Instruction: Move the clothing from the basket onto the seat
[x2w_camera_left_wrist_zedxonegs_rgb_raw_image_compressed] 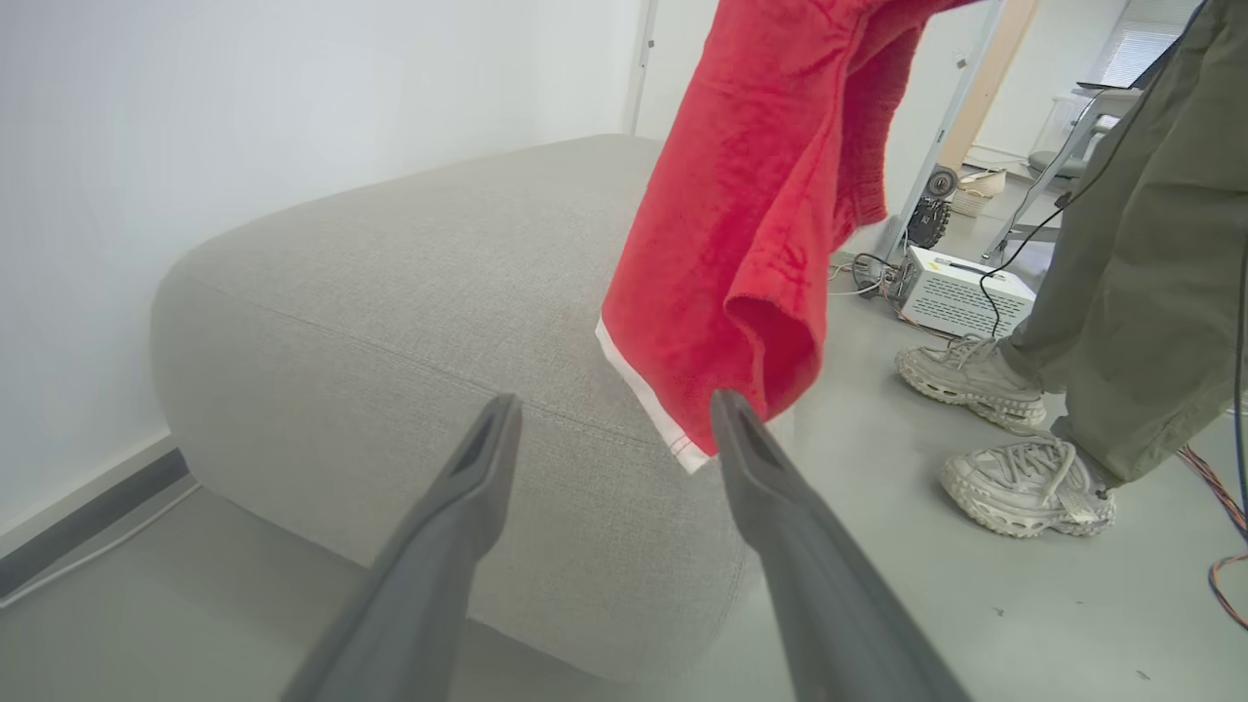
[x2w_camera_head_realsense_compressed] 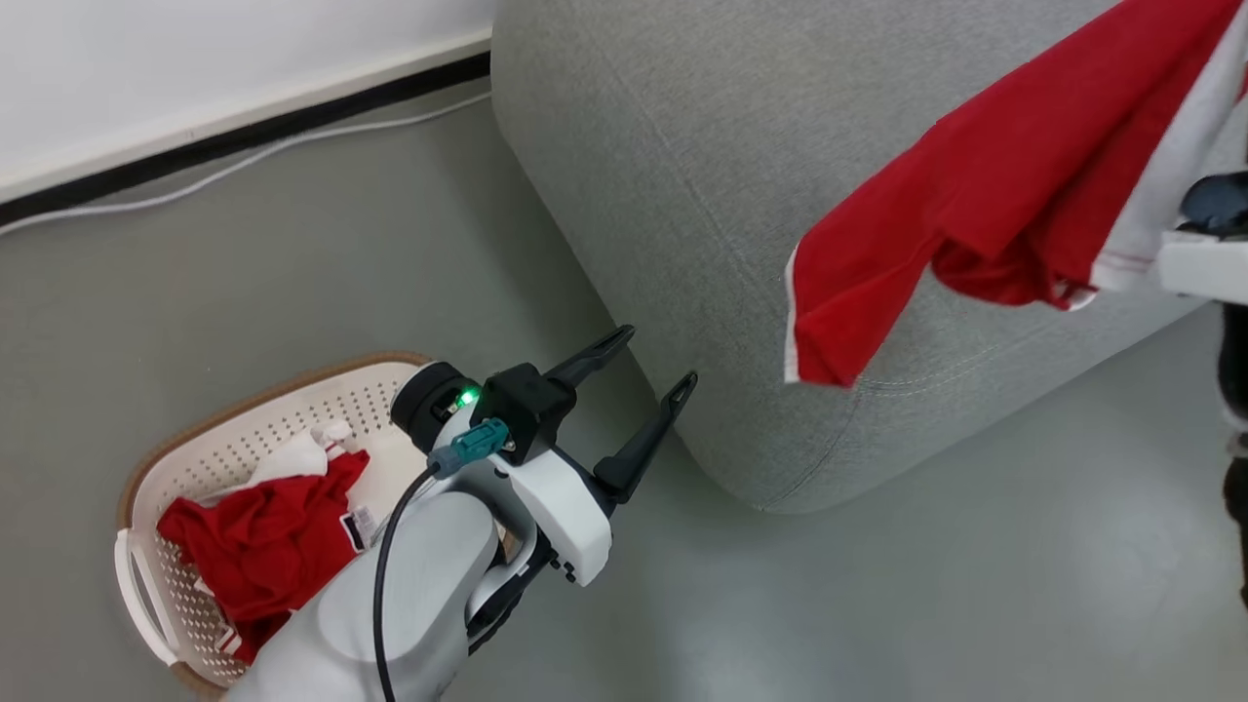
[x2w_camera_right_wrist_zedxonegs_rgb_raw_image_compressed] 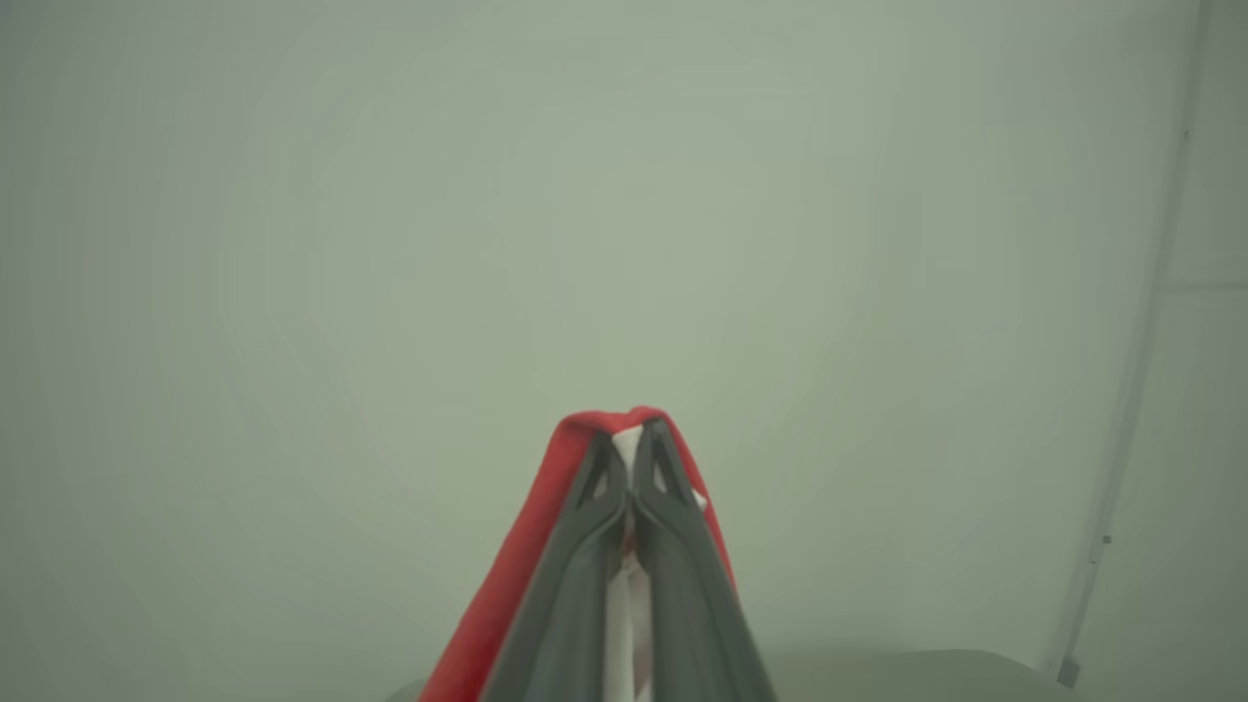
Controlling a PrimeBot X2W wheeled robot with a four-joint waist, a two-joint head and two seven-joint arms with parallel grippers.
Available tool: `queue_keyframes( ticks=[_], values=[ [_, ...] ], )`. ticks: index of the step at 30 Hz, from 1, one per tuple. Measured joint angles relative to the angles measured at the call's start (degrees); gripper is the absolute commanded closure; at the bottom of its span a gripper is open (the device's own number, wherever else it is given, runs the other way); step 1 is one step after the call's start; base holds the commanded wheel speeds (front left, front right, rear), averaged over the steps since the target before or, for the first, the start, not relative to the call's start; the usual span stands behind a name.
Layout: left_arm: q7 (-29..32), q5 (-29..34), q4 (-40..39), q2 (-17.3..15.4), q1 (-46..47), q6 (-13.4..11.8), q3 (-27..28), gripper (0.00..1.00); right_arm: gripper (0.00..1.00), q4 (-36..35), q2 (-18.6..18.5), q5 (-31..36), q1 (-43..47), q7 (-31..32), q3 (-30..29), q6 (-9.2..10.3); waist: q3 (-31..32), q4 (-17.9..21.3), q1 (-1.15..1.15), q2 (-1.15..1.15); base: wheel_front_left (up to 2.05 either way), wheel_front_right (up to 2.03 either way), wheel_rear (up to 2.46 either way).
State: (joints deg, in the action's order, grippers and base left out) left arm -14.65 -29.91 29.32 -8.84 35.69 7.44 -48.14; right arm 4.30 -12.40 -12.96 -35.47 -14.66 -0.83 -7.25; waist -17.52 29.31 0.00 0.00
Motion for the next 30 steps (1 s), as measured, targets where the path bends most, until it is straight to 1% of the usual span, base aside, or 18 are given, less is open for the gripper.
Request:
queue_keyframes(
  ticks=[6, 12, 16, 17, 20, 26, 30],
  values=[
    [0.0, 0.6, -0.6, -0.9, 3.2, 0.0, -2.4, 0.0, 1.0, 0.5, -2.5, 2.6, -5.2, 0.0, -6.6, 0.0, -5.4, -2.4, 0.0, 0.0, 0.0, 0.0, 0.0],
    [0.0, 0.6, -1.1, -1.1, 6.2, 0.0, -4.5, 0.0, 1.0, 3.1, -6.0, 4.5, -10.3, 0.0, -10.4, 0.0, -10.6, -4.9, 0.0, 0.0, 0.0, 0.0, 0.0],
    [0.0, 0.6, -1.2, -1.4, 7.6, 0.0, -5.9, 0.0, 1.0, 6.7, -7.7, 5.9, -14.6, 0.0, -13.0, 0.0, -14.0, -6.5, 0.0, 0.0, 0.0, 0.0, 0.0],
    [0.0, 0.6, -1.2, -1.4, 7.6, 0.0, -5.9, 0.0, 1.0, 6.7, -7.7, 5.9, -14.6, 0.0, -13.0, 0.0, -14.0, -6.5, 0.0, 0.0, 0.0, 0.0, 0.0],
    [0.0, 0.6, -1.2, -1.5, 8.7, 0.0, -6.4, 0.0, 1.0, 11.2, -9.5, 7.6, -17.8, 0.0, -15.6, -0.01, -16.3, -7.7, 0.0, 0.0, 0.0, 0.0, 0.0],
    [0.0, 0.6, -1.7, -1.9, 9.9, 0.0, -6.8, 0.0, 1.0, 19.7, -12.8, 11.8, -25.7, 0.0, -22.5, -0.02, -20.4, -10.7, 0.0, 0.0, 0.0, 0.0, 0.0],
    [0.0, 0.6, -1.7, -2.2, 9.9, 0.0, -7.1, 0.0, 1.0, 24.8, -13.9, 15.4, -31.8, 0.0, -27.2, -0.03, -22.4, -13.0, 0.0, 0.0, 0.0, 0.0, 0.0]
  ],
)
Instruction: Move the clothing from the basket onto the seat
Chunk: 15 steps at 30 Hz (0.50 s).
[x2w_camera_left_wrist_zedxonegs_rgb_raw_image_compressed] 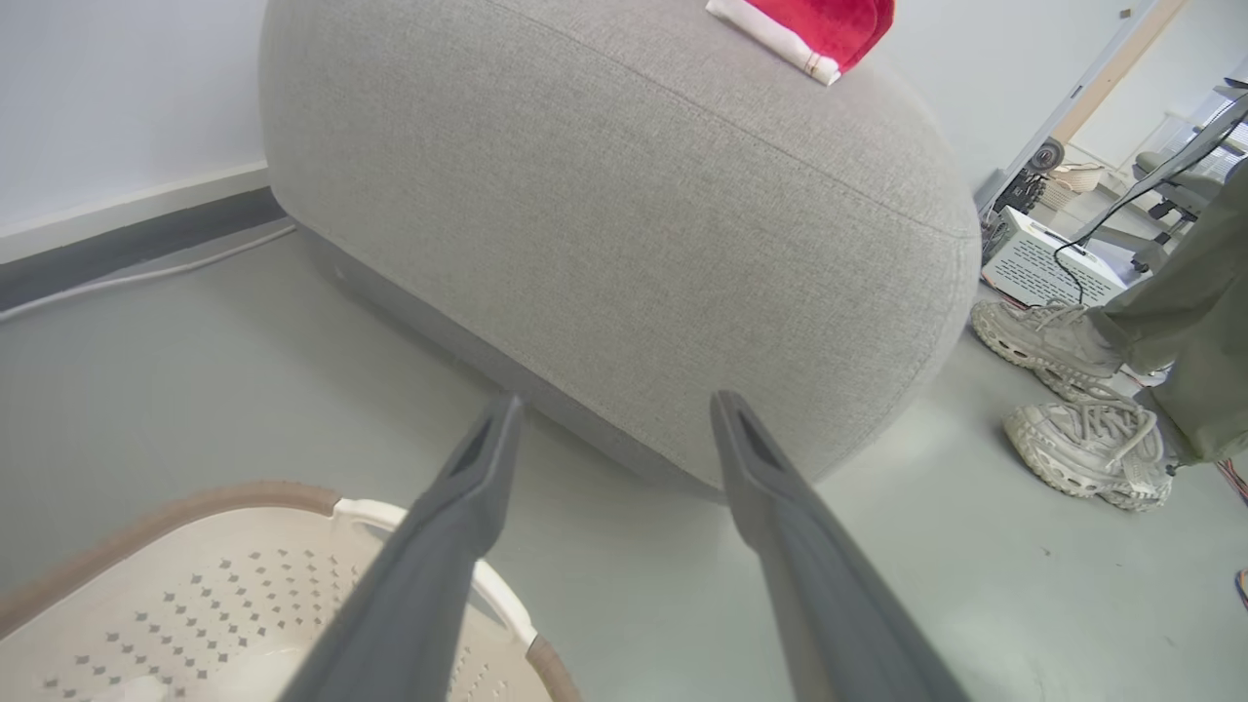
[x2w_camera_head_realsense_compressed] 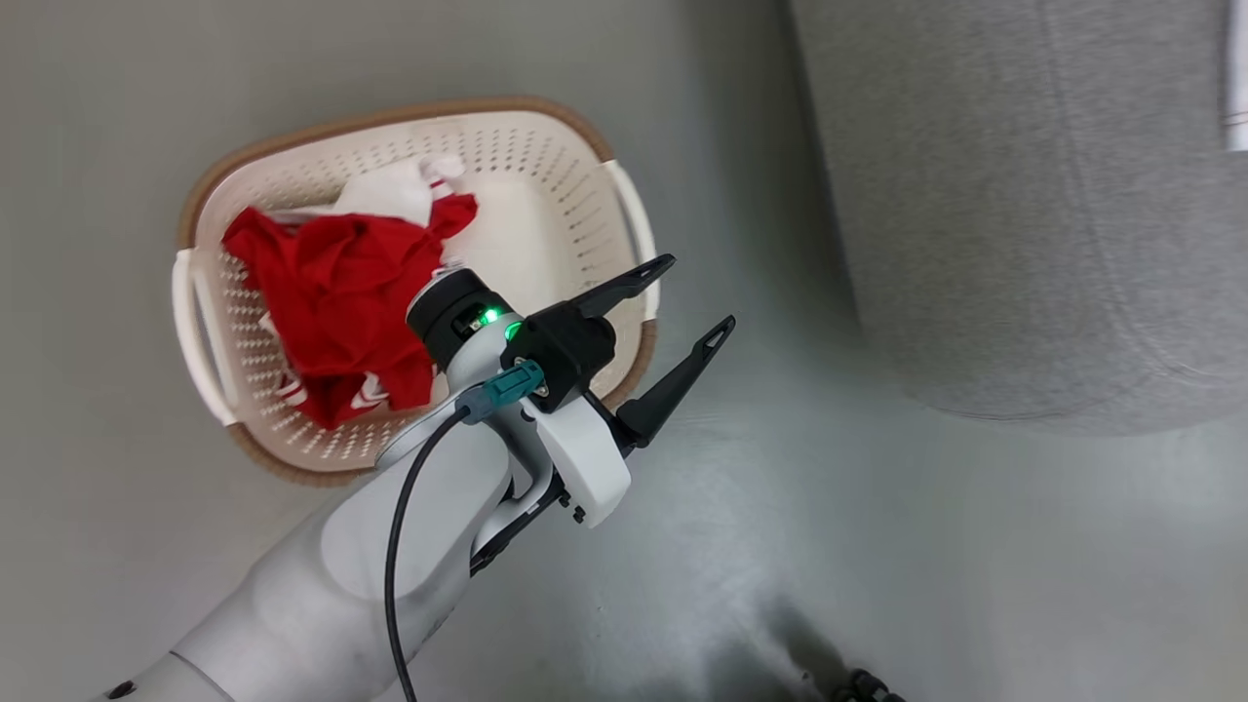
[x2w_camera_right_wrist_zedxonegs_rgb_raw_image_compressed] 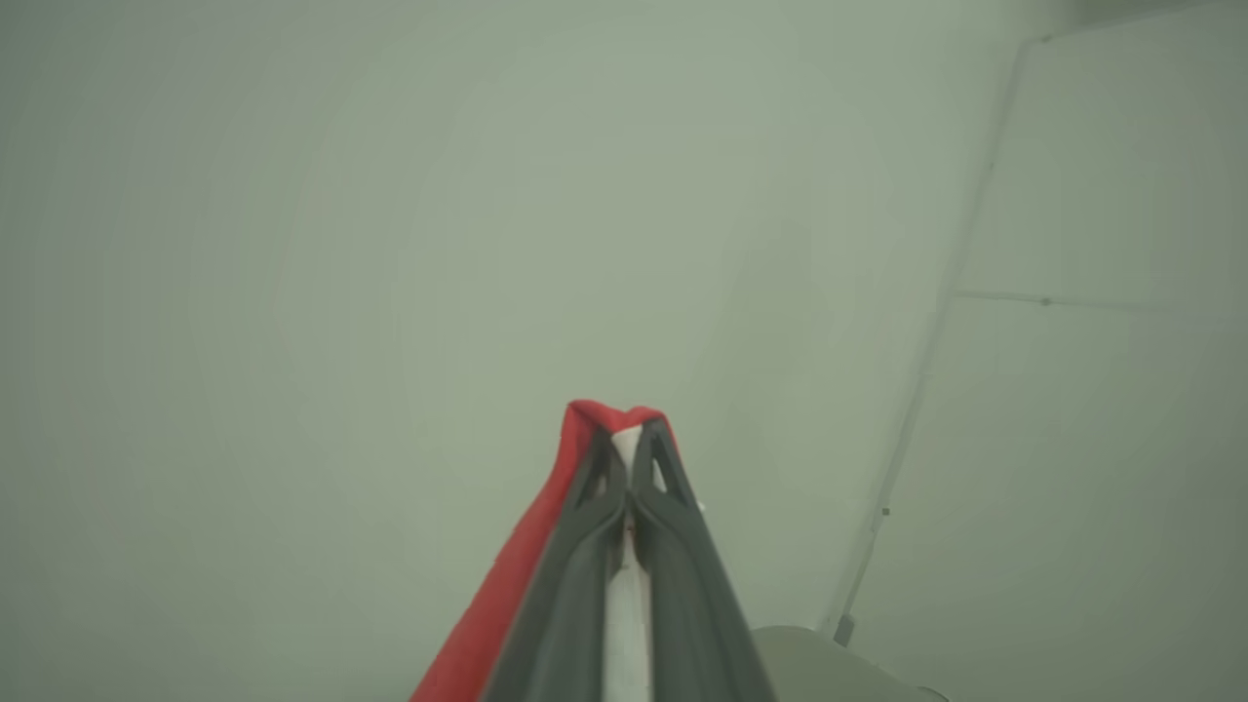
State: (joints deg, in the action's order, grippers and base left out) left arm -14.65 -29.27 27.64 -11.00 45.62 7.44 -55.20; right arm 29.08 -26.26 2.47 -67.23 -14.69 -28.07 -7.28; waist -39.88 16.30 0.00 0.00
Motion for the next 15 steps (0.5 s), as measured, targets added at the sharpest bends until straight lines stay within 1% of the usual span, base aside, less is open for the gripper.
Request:
queue_keyframes(
  ticks=[2, 4, 8, 10, 12, 15],
  values=[
    [0.0, 0.0, 0.0, 0.0, 0.0, 0.0, -0.2, 0.0, 1.0, 1.2, -0.3, 2.1, -3.3, 0.0, -3.1, 0.01, -0.8, -1.2, 0.0, 0.0, 0.0, 0.0, 0.0],
    [0.0, 0.0, 0.0, 0.2, 0.0, 0.0, -0.2, 0.0, 1.0, 0.8, -0.4, 4.2, -6.6, 0.0, -5.5, 0.0, -1.5, -2.4, 0.0, 0.0, 0.0, 0.0, 0.0],
    [0.0, 0.0, 0.0, 0.5, 0.1, 0.0, -0.2, 0.0, 1.0, -3.0, 0.0, 8.0, -10.8, 0.0, -10.1, -0.04, -3.0, -4.4, 0.0, 0.0, 0.0, 0.0, 0.0],
    [0.0, 0.0, 0.0, 0.5, 0.1, 0.0, -0.2, 0.0, 1.0, -3.5, 0.8, 10.1, -11.5, 0.0, -12.1, -0.04, -3.6, -5.1, 0.0, 0.0, 0.0, 0.0, 0.0],
    [0.0, 0.0, 0.0, 0.5, 0.1, 0.0, -0.2, 0.0, 1.0, -2.7, 2.1, 12.0, -11.5, 0.0, -13.3, -0.04, -4.0, -5.8, 0.0, 0.0, 0.0, 0.0, 0.0],
    [0.0, 0.0, 0.0, 0.5, 0.1, 0.0, 0.4, 0.0, 1.0, 1.8, 4.5, 13.2, -10.8, 0.0, -13.4, -0.04, -4.4, -6.4, 0.0, 0.0, 0.0, 0.0, 0.0]
  ],
)
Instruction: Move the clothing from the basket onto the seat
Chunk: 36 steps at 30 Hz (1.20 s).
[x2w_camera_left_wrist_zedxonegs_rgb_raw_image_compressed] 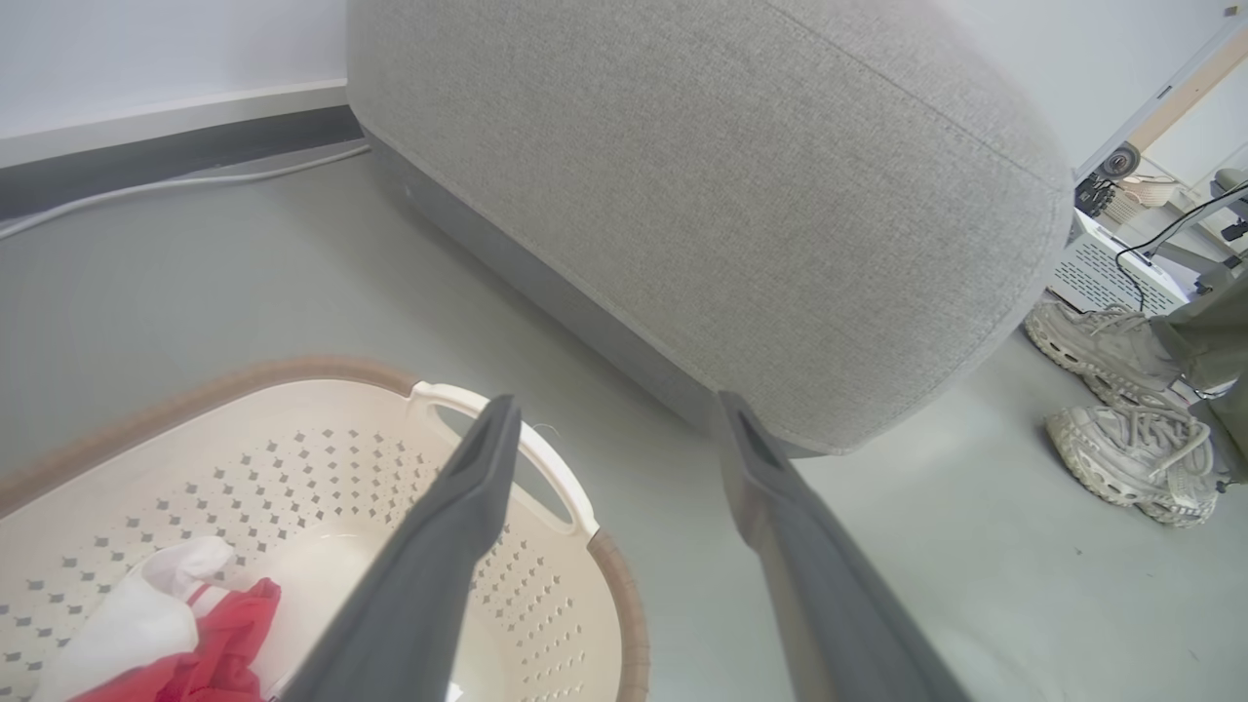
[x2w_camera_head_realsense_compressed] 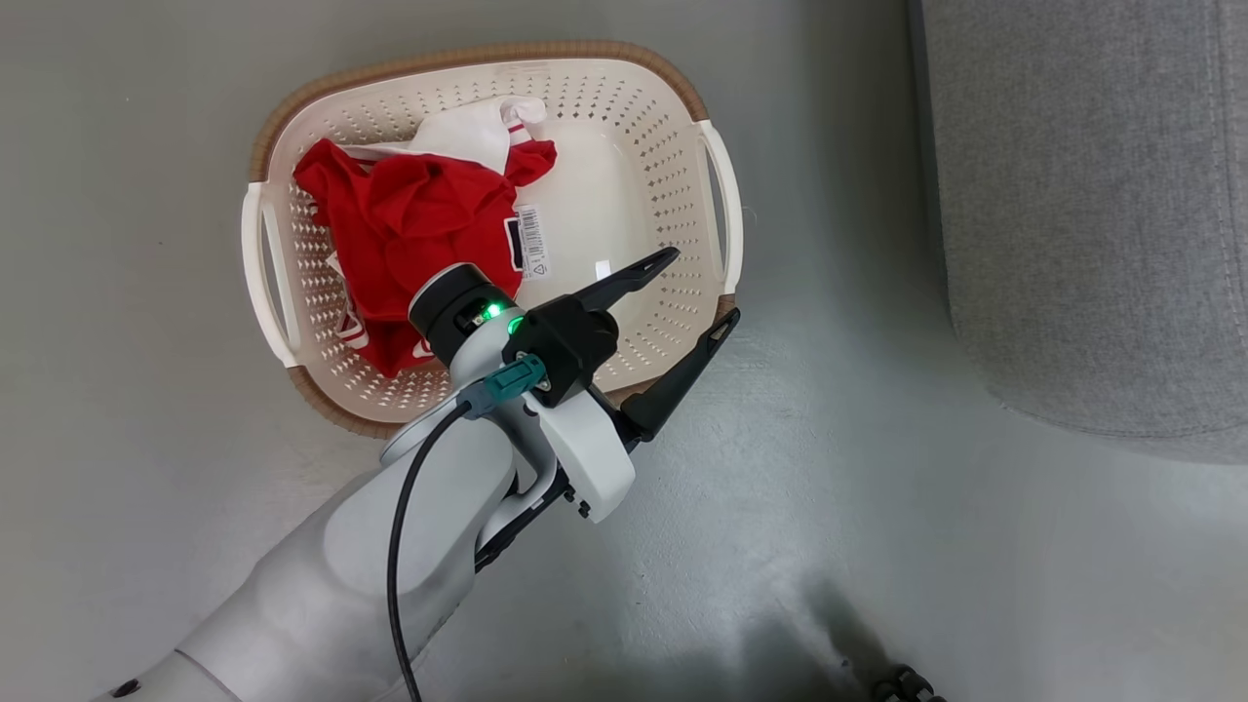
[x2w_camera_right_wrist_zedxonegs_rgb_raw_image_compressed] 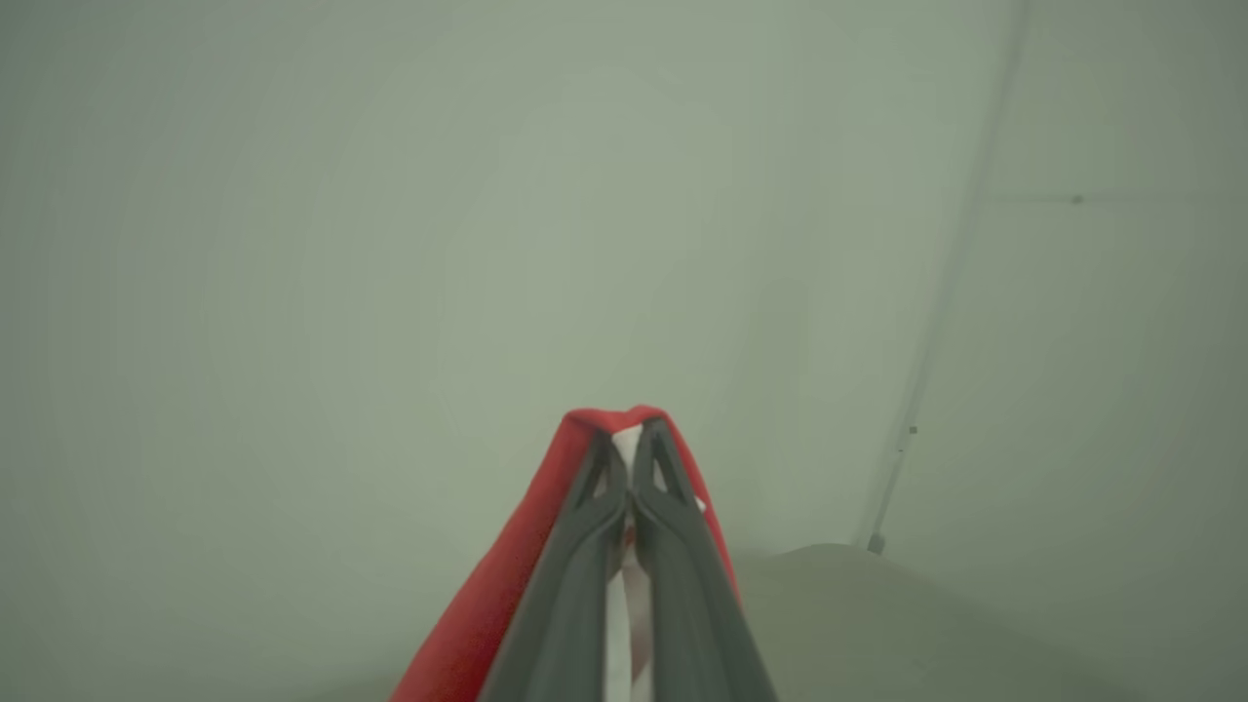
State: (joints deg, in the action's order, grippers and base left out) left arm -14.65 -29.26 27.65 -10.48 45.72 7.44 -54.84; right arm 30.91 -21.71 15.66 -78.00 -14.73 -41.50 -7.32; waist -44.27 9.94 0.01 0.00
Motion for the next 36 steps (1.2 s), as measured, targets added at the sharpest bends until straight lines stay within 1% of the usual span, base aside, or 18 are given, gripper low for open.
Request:
queue_keyframes(
  ticks=[4, 9, 15, 17, 18, 20, 21, 26, 36],
  values=[
    [0.0, 0.0, 0.0, 0.1, 0.0, 0.0, 0.2, 0.0, 1.0, 4.1, 2.3, -0.2, 3.1, 0.0, 0.2, 0.0, -0.3, -0.5, 0.0, 0.0, 0.0, 0.0, 0.0],
    [0.0, 0.5, -0.2, 0.7, 0.0, 0.0, 0.9, 0.0, 1.0, 9.0, 2.7, -1.7, 9.0, 0.0, 0.1, 0.0, 0.4, -1.1, 0.0, 0.0, 0.0, 0.0, 0.0],
    [0.0, 0.5, -0.4, 1.4, -0.4, 0.0, 2.6, 0.0, 1.0, 12.9, 4.7, -5.7, 18.0, 0.0, 1.3, 0.0, 2.7, -1.9, 0.0, 0.0, 0.0, 0.0, 0.0],
    [0.0, 0.5, -0.5, 1.8, -0.9, 0.0, 3.2, 0.0, 1.0, 14.2, 5.1, -8.0, 21.1, 0.0, 1.5, 0.0, 4.1, -2.3, 0.0, 0.0, 0.0, 0.0, 0.0],
    [0.0, 0.5, -0.7, 1.9, -1.0, 0.0, 3.5, 0.0, 0.97, 14.4, 5.2, -8.4, 22.0, 0.0, 1.3, 0.0, 4.6, -2.4, 0.0, 0.0, 0.0, 0.0, 0.0],
    [0.0, 0.5, -0.8, 2.1, -1.4, 0.0, 4.1, 0.0, 0.23, 14.3, 5.2, -9.2, 23.6, 0.0, 1.4, 0.0, 5.6, -2.7, 0.0, 0.0, 0.0, 0.0, 0.0],
    [0.0, 0.5, -0.9, 2.1, -1.8, 0.0, 4.3, 0.0, 0.0, 14.1, 5.3, -9.9, 24.4, 0.0, 1.5, 0.0, 6.2, -2.8, 0.0, 0.0, 0.0, 0.0, 0.0],
    [0.0, 0.5, -0.9, 2.3, -4.4, 0.0, 5.3, 0.0, 0.0, 11.5, 6.4, -13.8, 29.0, 0.0, 4.5, 0.0, 9.5, -3.5, 0.0, 0.0, 0.0, 0.0, 0.0],
    [0.0, 0.5, -1.0, 3.4, -11.3, 0.0, 10.4, 0.0, 0.0, 6.8, 7.4, -21.0, 38.9, 0.0, 14.5, 0.0, 18.1, -4.8, 0.0, 0.0, 0.0, 0.0, 0.0]
  ],
)
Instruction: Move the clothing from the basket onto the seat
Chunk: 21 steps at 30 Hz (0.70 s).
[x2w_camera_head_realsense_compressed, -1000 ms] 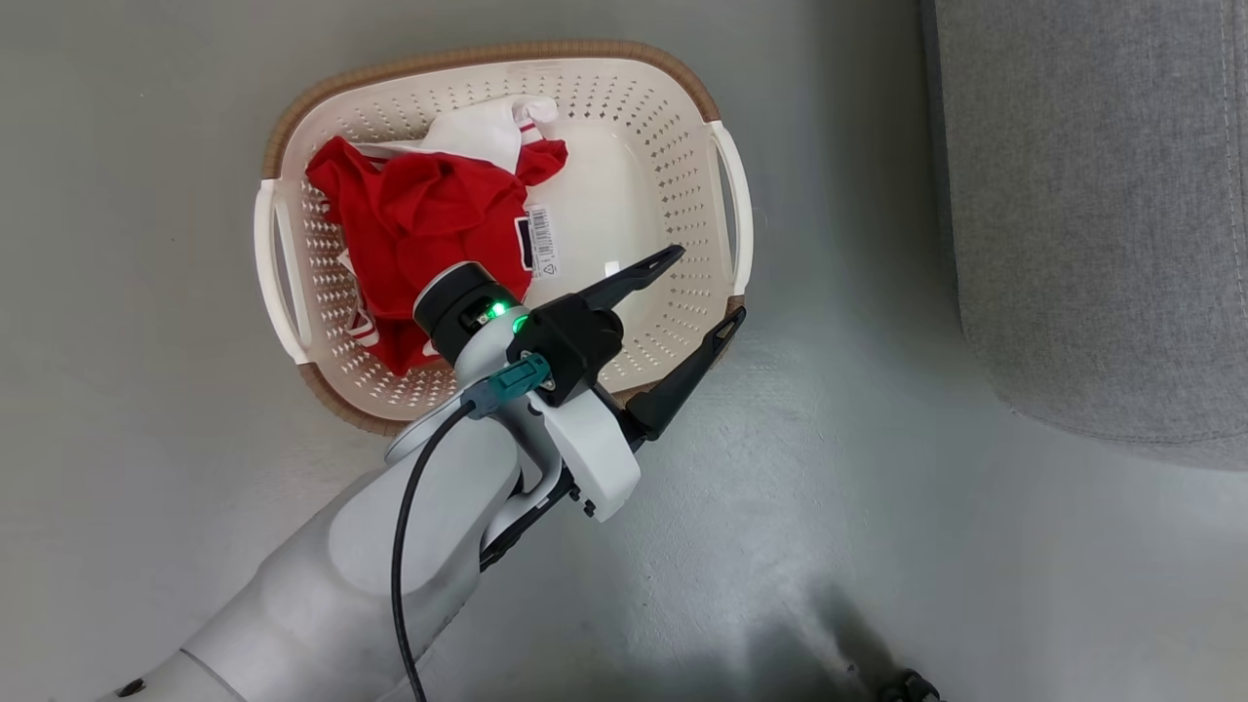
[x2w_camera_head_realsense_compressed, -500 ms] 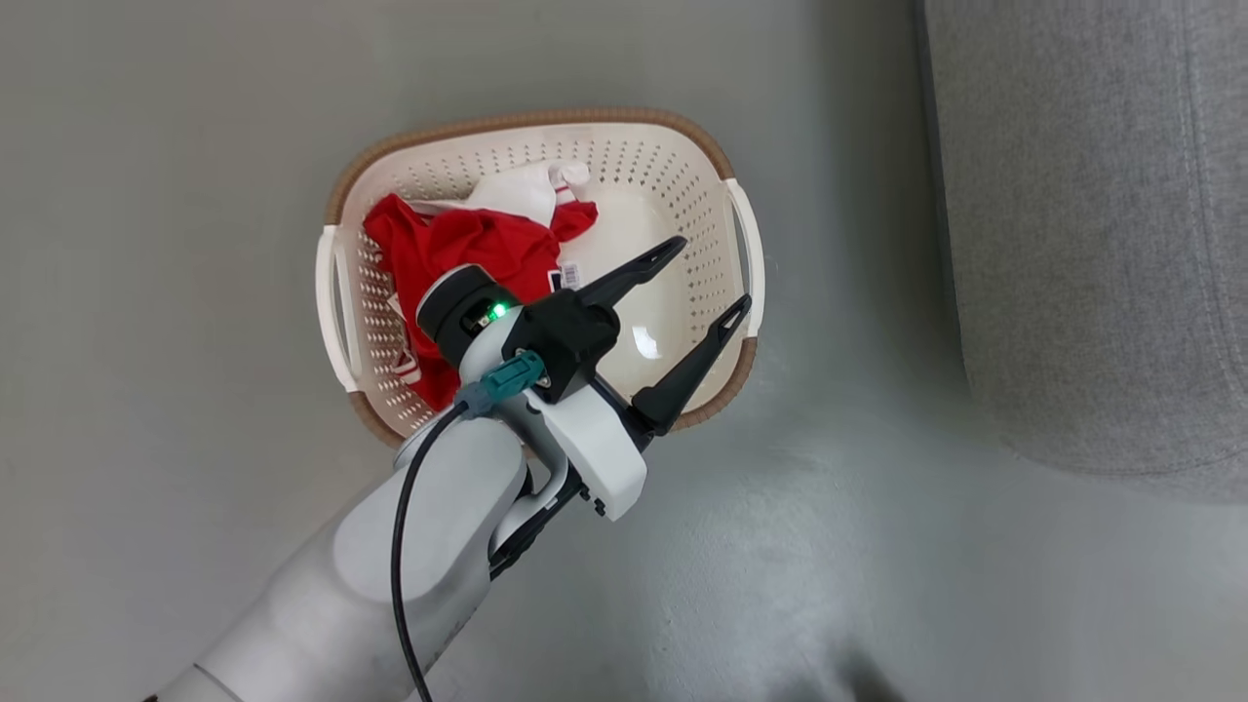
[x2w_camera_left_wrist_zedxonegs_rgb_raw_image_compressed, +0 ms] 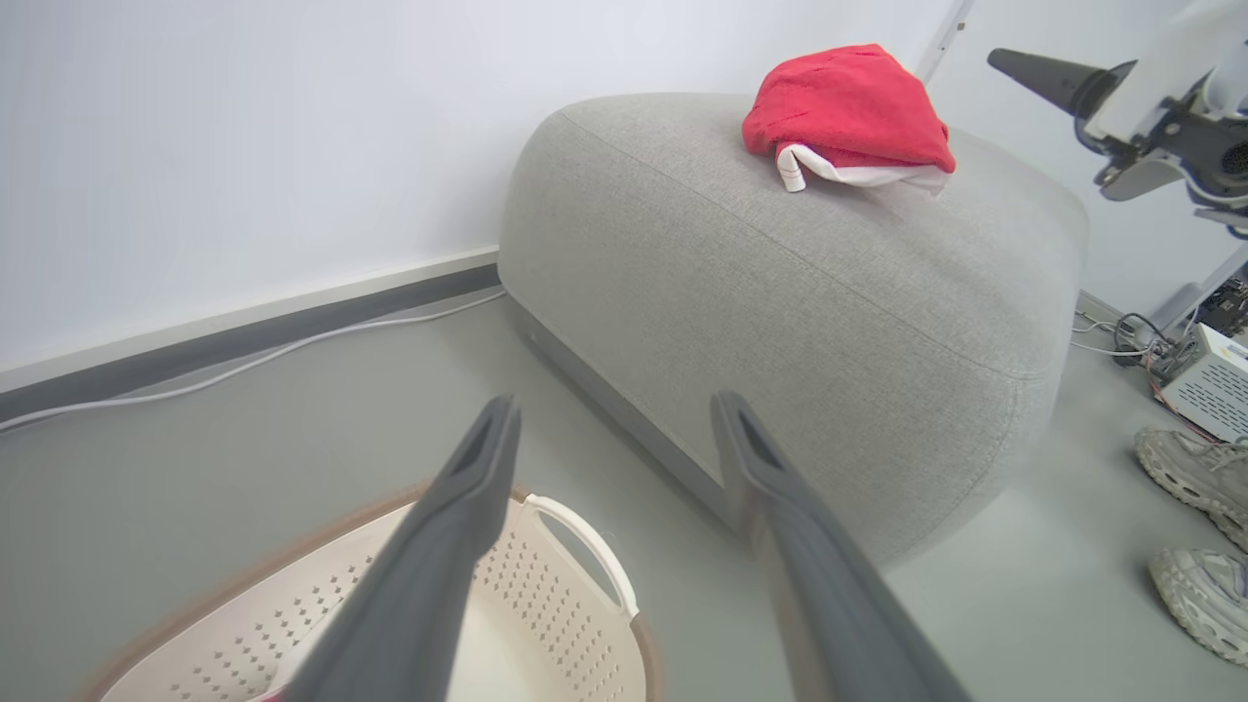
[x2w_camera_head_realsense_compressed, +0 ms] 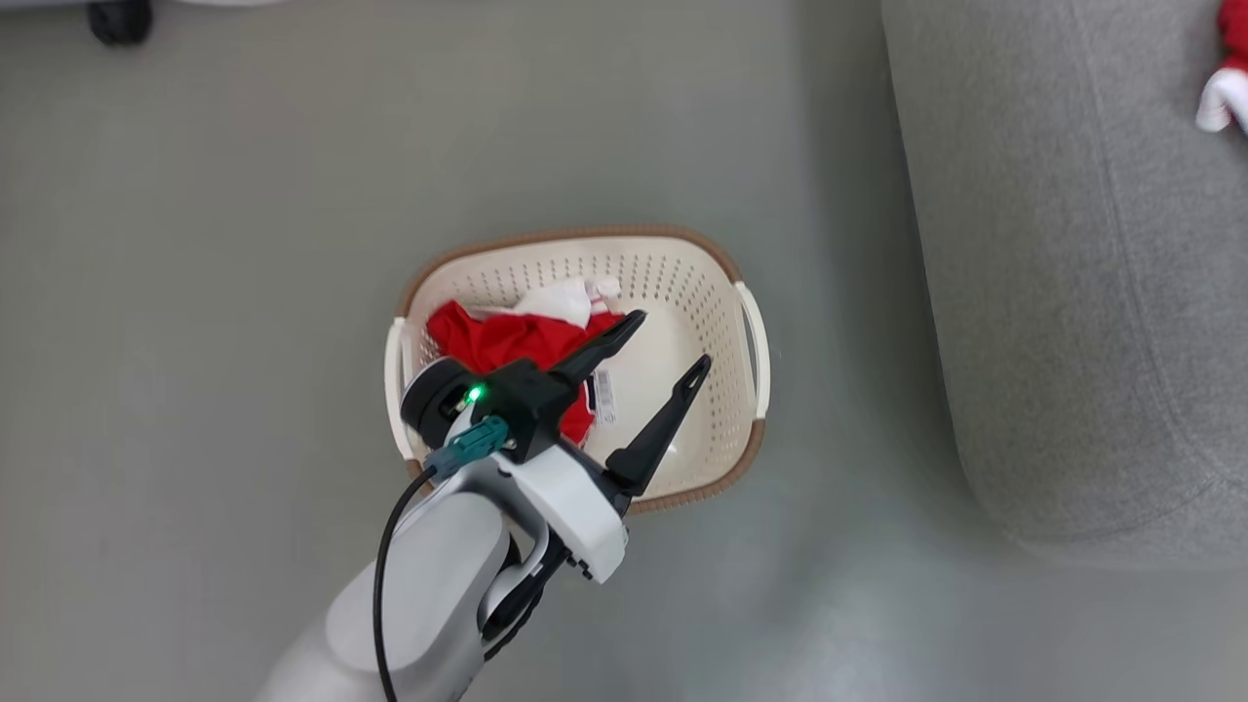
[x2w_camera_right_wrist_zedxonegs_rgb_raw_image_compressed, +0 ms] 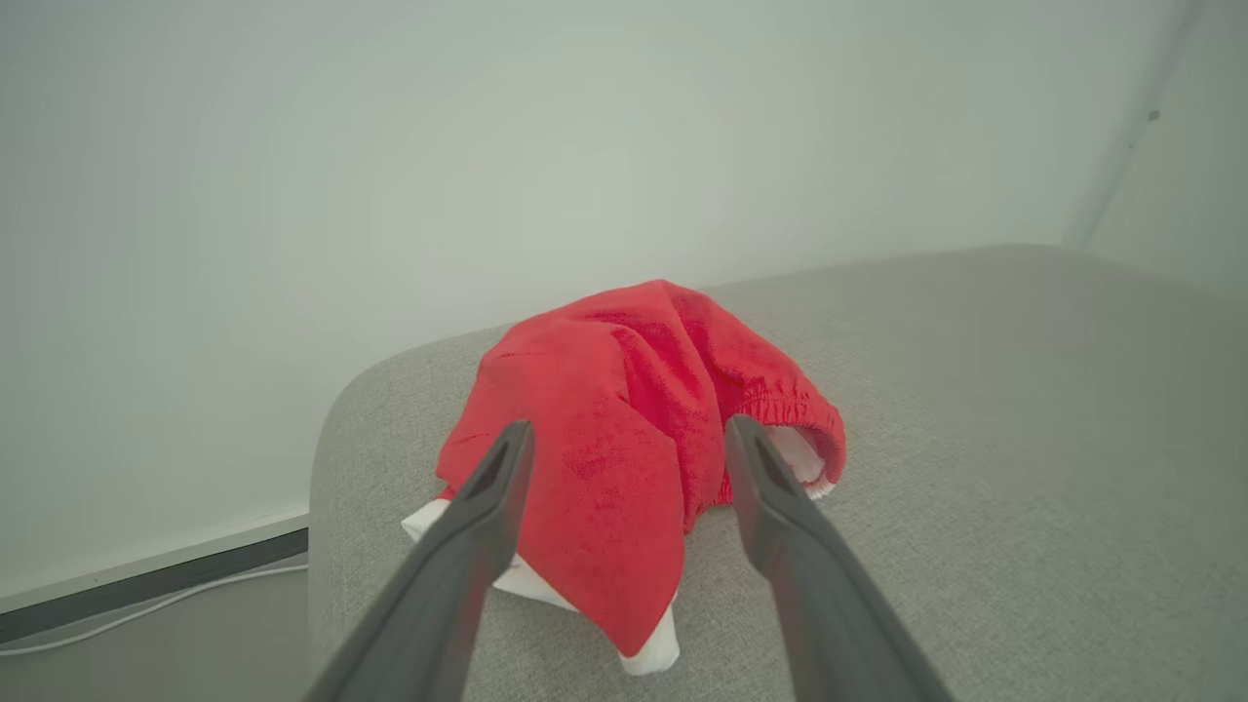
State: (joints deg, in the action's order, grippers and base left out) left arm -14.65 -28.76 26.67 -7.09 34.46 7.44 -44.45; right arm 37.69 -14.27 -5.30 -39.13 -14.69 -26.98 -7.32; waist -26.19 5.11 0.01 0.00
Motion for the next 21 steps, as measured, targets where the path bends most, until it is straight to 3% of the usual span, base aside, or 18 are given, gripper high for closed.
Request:
queue_keyframes(
  ticks=[21],
  values=[
    [0.0, 2.2, 0.1, 0.7, -14.9, 0.0, 17.0, 0.0, 0.0, -6.7, 1.4, -9.1, 13.4, 0.0, 20.4, 0.01, 16.0, -5.7, 0.0, 0.0, 0.0, 0.0, 0.0]
  ],
)
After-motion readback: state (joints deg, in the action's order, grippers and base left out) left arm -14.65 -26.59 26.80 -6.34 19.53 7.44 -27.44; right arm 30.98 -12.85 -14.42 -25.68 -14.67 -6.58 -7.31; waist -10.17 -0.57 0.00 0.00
